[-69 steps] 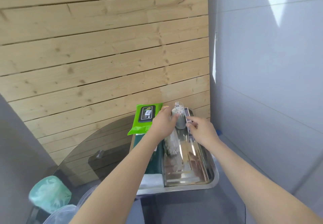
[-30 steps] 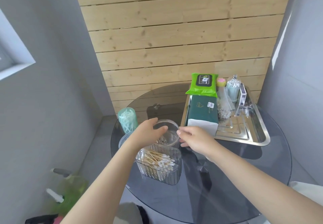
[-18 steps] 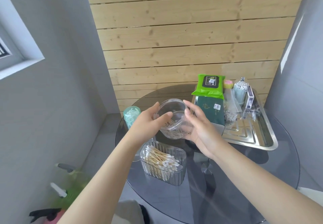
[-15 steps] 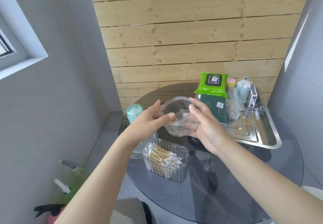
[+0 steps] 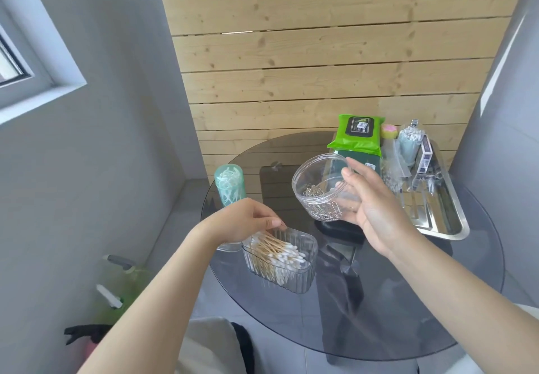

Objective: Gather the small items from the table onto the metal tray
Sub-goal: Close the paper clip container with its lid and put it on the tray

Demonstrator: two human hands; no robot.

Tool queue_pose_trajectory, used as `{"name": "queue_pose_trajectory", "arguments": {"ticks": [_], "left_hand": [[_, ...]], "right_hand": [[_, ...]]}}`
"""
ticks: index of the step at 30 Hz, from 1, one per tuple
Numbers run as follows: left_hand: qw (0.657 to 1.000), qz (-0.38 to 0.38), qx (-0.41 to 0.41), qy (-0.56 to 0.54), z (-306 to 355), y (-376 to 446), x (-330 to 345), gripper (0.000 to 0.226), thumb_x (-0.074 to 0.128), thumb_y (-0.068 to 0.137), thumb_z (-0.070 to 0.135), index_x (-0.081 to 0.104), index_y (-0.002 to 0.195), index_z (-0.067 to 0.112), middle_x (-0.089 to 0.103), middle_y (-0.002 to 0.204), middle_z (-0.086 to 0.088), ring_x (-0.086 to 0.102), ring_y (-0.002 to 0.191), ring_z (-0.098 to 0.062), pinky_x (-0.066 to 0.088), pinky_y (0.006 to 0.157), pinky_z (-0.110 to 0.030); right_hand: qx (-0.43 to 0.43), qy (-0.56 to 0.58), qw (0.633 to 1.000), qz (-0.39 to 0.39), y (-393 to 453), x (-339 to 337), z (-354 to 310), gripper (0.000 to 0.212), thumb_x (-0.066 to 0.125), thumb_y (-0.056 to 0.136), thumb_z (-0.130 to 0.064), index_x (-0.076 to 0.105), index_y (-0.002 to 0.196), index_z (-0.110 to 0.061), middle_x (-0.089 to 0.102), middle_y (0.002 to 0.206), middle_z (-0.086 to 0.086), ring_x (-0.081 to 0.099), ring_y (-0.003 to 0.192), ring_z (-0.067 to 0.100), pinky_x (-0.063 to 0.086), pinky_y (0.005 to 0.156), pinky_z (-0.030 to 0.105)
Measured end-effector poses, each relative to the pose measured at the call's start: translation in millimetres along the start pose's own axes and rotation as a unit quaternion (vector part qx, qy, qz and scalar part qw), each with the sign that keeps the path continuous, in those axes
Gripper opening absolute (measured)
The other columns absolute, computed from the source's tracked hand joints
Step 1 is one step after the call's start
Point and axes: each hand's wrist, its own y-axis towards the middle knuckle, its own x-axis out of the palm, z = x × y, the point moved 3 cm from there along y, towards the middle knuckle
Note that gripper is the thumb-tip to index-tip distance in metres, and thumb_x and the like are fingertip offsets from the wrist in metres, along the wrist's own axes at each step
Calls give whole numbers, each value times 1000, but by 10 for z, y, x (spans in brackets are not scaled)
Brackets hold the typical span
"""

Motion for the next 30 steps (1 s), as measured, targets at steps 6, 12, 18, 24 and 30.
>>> {"name": "queue_pose_trajectory", "arguments": {"ticks": [6, 12, 18, 24, 30], "left_hand": [[997, 63, 26, -22, -2, 121, 0, 20, 59, 91, 29, 76, 92, 18, 69, 80, 17, 61, 72, 9, 44, 68, -3], [982, 175, 9, -62, -48, 333, -33, 21, 57, 91, 19, 75, 81, 12, 70, 78, 4, 64, 76, -5, 51, 79, -22], [949, 303, -63, -60, -44, 659, -96, 26, 53, 91, 24, 72, 79, 12, 72, 78, -9, 57, 67, -24, 51, 70, -34], [945, 306, -61, -100, -15, 625, -98, 27, 52, 94, 26, 72, 89, 8, 57, 62, 2, 54, 68, -21, 39, 57, -25], [937, 327, -120, 16, -260, 79, -116, 22, 54, 89, 29, 70, 99, 18, 66, 98, -1, 60, 103, -25, 46, 80, -29]], "right_hand": [[4, 12, 1000, 11, 6, -80, -42, 37, 55, 90, -37, 48, 126, -42, 54, 117, -7, 60, 93, 12, 46, 74, 33], [-8, 18, 999, 27, 29, -147, -77, 40, 56, 89, -40, 49, 128, -41, 56, 127, 4, 62, 99, 17, 49, 77, 37], [-11, 17, 999, 43, 48, -156, -70, 41, 55, 90, -39, 46, 130, -41, 55, 124, 0, 61, 97, 14, 48, 75, 35], [14, 13, 1000, 16, 33, -57, 75, 30, 54, 90, -37, 49, 119, -44, 56, 106, -18, 63, 94, 12, 46, 68, 28], [31, 11, 999, -12, -27, 106, 159, 35, 55, 89, -37, 49, 123, -42, 60, 121, -3, 64, 101, 23, 50, 73, 32]]}}
